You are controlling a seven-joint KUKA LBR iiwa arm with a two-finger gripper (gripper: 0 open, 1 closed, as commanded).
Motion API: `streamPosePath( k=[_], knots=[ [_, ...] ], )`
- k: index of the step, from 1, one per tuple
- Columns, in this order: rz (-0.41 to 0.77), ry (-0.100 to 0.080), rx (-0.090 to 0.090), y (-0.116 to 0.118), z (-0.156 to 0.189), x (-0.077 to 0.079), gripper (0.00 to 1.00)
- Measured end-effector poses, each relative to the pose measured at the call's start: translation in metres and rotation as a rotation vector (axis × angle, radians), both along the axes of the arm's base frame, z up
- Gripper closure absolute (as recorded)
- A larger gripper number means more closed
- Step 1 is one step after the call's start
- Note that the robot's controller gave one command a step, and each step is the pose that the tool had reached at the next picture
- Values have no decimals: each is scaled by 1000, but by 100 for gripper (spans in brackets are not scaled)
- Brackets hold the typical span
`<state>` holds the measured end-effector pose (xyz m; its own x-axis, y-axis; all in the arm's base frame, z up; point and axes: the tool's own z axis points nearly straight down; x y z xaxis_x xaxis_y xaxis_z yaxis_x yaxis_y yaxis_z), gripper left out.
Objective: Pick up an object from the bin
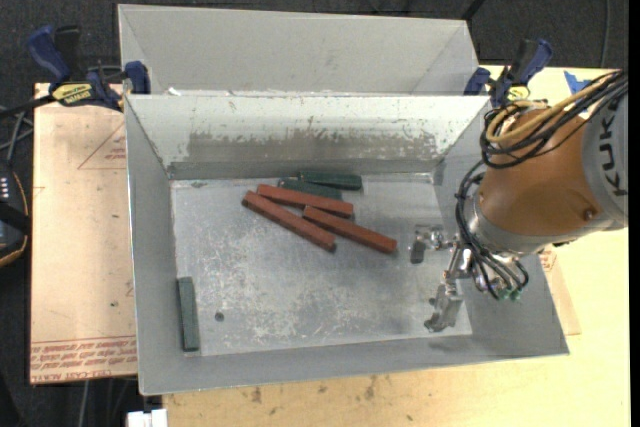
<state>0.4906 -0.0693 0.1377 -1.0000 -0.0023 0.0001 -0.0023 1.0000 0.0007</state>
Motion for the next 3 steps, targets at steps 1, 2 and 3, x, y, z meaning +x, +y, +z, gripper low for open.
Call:
streamPosePath(
  k=[1, 2, 3],
  knots=[
    [-106, -1, -2, 16, -1, 5, 0],
    [-234, -1, 3, 50, 7, 19, 0],
    [-26, -5, 0, 58, -11, 73, 0]
  ],
)
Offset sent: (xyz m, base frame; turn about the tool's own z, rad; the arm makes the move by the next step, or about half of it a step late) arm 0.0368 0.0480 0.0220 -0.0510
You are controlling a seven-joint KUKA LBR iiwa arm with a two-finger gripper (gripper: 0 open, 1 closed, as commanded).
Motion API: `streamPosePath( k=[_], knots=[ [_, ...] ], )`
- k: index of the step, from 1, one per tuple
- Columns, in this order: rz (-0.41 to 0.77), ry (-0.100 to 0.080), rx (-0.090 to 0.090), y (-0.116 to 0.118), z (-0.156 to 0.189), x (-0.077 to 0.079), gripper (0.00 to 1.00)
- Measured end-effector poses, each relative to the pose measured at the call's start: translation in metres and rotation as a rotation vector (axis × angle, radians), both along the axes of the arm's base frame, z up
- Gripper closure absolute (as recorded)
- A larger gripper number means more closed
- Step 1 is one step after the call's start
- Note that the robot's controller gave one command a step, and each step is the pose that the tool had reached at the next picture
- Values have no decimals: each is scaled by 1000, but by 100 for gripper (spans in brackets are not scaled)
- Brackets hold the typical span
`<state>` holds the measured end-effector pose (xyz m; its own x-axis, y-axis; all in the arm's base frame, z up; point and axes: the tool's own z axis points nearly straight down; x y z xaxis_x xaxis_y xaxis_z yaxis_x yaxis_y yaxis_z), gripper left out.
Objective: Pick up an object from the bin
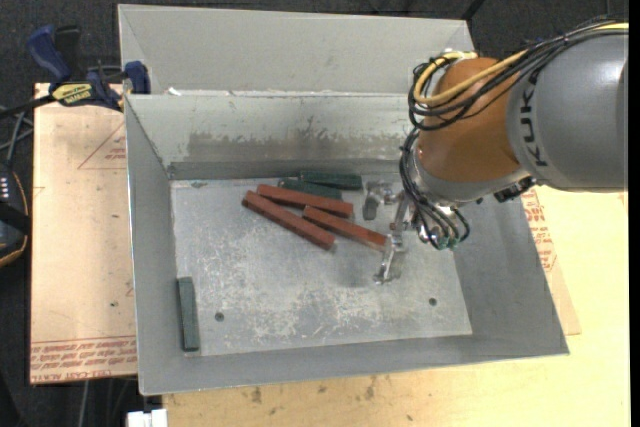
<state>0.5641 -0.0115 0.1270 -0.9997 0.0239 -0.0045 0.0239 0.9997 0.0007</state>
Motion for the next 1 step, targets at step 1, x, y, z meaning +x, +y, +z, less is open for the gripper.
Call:
streamPosePath(
  k=[1],
  knots=[
    [-129, 0, 1, 1, -46, 4, 100]
  ],
)
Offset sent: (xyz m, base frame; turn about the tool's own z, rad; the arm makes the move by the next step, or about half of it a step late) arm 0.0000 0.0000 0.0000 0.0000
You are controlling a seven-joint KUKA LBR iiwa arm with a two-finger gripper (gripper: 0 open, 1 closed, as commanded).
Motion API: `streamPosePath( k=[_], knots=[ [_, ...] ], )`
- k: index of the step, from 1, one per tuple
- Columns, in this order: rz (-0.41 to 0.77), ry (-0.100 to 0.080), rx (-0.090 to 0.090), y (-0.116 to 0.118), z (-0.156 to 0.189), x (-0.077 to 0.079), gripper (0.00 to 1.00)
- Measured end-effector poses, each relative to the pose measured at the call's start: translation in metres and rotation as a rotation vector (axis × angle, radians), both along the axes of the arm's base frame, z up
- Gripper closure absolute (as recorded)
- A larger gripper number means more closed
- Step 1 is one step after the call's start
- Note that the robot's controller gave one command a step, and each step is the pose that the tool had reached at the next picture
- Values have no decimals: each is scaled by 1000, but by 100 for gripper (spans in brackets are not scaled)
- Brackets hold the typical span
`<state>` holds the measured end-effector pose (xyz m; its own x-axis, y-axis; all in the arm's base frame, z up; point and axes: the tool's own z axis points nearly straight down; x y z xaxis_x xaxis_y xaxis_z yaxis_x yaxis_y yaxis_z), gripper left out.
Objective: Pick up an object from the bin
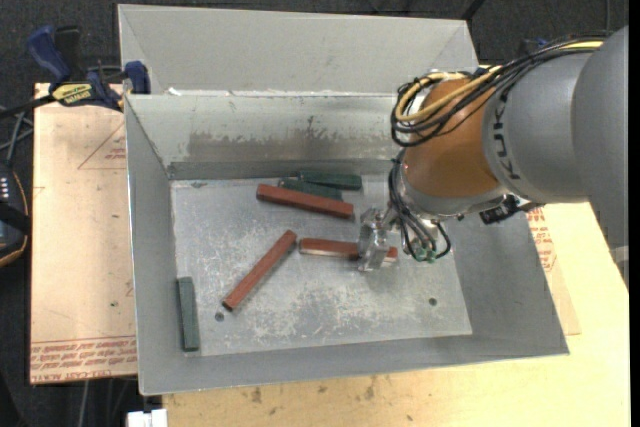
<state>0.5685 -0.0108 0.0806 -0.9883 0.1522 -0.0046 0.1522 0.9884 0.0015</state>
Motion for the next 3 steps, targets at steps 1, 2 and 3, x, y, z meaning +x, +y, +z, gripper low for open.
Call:
streamPosePath(
  k=[1, 2, 3],
  knots=[
    [0, 0, 0, 0, 0, 0, 100],
    [63, 10, 0, -1, 25, -11, 100],
    [78, 5, 0, -10, 95, 5, 100]
  ],
)
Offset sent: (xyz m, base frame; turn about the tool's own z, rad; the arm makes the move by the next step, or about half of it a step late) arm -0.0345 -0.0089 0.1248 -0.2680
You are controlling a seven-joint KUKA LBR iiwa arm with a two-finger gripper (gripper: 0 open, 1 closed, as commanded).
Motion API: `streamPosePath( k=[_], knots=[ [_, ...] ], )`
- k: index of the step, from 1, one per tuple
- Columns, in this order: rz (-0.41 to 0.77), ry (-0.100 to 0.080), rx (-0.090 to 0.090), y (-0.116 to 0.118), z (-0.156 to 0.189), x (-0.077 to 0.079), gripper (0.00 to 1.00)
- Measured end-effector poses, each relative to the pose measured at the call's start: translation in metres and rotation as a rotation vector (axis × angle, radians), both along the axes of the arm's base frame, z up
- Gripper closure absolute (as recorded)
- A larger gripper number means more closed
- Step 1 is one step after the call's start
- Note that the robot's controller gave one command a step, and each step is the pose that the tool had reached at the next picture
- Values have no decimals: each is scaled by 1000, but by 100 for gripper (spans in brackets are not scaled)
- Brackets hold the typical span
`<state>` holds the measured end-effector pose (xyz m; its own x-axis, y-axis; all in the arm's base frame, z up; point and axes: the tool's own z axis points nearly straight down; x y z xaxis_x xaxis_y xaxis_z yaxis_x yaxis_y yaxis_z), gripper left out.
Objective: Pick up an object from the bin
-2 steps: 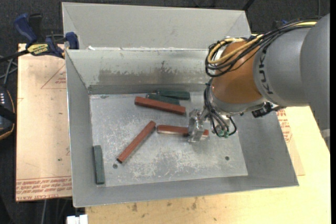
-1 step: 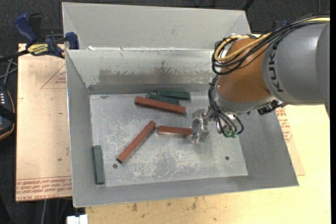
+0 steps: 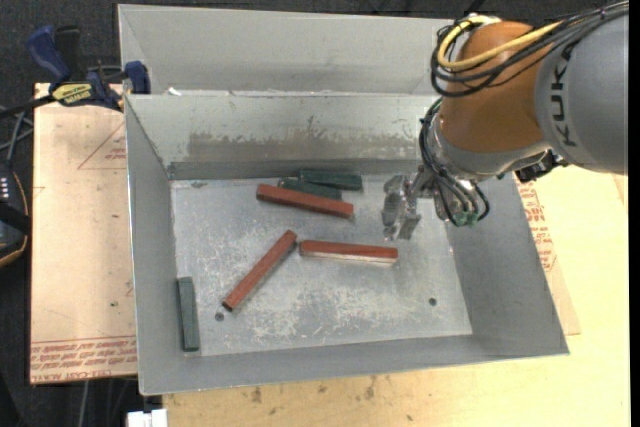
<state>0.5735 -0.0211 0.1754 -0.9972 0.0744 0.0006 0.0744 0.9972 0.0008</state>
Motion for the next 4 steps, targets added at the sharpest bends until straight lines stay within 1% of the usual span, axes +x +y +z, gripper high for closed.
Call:
streamPosePath(
  k=[1, 2, 3, 4],
  knots=[
    [-21, -3, 0, 2, 26, -8, 0],
    [-21, -3, 0, 2, 26, -8, 0],
    [-16, -15, 2, -7, 11, -4, 0],
    [-218, -4, 0, -32, -47, -13, 0]
  ],
)
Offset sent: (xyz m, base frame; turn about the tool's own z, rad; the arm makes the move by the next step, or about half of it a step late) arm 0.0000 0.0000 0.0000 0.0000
